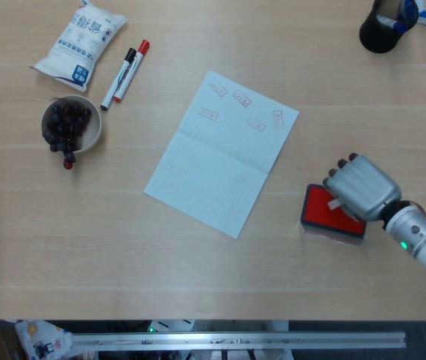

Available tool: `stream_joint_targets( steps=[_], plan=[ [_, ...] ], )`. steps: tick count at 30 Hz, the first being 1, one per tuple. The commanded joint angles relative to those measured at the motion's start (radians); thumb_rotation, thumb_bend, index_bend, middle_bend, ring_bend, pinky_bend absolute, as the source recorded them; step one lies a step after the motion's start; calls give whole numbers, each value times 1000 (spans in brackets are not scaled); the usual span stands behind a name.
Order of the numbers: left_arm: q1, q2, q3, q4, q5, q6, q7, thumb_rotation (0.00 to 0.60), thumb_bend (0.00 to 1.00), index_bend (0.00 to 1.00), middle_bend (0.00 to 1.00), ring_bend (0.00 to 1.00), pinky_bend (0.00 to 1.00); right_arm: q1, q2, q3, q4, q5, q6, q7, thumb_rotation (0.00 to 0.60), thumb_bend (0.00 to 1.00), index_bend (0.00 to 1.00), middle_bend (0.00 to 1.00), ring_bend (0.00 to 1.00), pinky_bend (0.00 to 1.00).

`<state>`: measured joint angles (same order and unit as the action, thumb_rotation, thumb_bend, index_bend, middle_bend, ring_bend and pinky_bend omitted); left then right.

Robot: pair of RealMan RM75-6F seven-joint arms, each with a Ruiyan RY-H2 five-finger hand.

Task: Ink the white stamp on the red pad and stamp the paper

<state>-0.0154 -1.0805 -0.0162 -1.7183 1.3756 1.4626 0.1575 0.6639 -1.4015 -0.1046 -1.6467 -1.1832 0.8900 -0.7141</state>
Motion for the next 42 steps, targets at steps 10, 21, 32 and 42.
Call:
stream_joint_targets(
  steps=[10,21,32,42],
  plan=[
    [8,10,4,-22,16,15,-2,600,175,184,143,177,100,56,75,132,-73,86,2,76,600,440,725,520,390,399],
    [17,29,15,-42,38,25,-12,600,175,184,143,177,100,177,-46,211,31,285,-29,-21,600,440,724,519,391,399],
    [24,36,19,-46,40,29,-17,600,174,184,143,177,100,268,-159,229,120,390,-24,-81,600,440,725,519,391,399],
    [28,38,22,-44,37,26,-19,600,175,184,143,176,99,329,-263,212,222,459,-36,-120,600,440,724,520,391,399]
  ],
)
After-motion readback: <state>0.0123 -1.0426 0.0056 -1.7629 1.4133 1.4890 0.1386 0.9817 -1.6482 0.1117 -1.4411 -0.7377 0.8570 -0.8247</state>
